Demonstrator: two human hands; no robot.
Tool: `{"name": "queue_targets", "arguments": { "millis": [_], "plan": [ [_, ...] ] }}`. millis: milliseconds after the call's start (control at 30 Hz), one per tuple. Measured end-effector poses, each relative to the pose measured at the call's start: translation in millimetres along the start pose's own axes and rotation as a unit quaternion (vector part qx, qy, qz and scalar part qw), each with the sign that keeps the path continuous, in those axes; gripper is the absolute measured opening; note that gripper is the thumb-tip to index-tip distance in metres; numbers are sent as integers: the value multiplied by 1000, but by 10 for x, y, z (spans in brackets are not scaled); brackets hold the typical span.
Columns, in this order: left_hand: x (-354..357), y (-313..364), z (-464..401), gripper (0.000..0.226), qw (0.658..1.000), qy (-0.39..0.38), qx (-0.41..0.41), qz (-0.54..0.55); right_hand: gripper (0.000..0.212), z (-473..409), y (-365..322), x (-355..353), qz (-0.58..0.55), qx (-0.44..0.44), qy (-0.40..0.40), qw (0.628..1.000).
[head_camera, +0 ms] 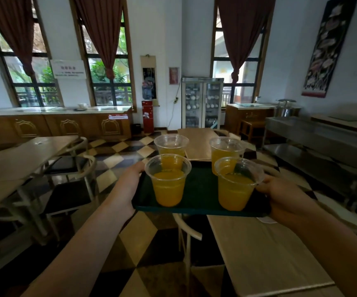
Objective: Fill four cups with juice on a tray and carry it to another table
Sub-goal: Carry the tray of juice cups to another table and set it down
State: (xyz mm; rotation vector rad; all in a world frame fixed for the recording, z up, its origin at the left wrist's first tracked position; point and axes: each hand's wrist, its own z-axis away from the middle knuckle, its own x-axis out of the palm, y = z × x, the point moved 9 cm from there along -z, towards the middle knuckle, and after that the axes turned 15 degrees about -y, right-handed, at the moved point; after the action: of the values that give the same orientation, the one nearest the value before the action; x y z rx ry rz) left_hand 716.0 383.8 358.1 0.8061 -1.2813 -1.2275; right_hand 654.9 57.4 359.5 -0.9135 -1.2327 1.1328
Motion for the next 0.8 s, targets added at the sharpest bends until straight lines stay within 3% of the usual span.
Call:
{"name": "queue_targets", "arguments": {
  "millis": [300, 800],
  "plan": [
    [-683, 210, -1495, 36, 999, 6, -36, 20, 47, -1611, 73, 395, -4, 20, -1, 1000],
    [-2151, 1270, -4440, 44, 996, -69, -43, -27, 47, -4446, -146, 1426, -19, 9, 75, 997]
  ]
}}
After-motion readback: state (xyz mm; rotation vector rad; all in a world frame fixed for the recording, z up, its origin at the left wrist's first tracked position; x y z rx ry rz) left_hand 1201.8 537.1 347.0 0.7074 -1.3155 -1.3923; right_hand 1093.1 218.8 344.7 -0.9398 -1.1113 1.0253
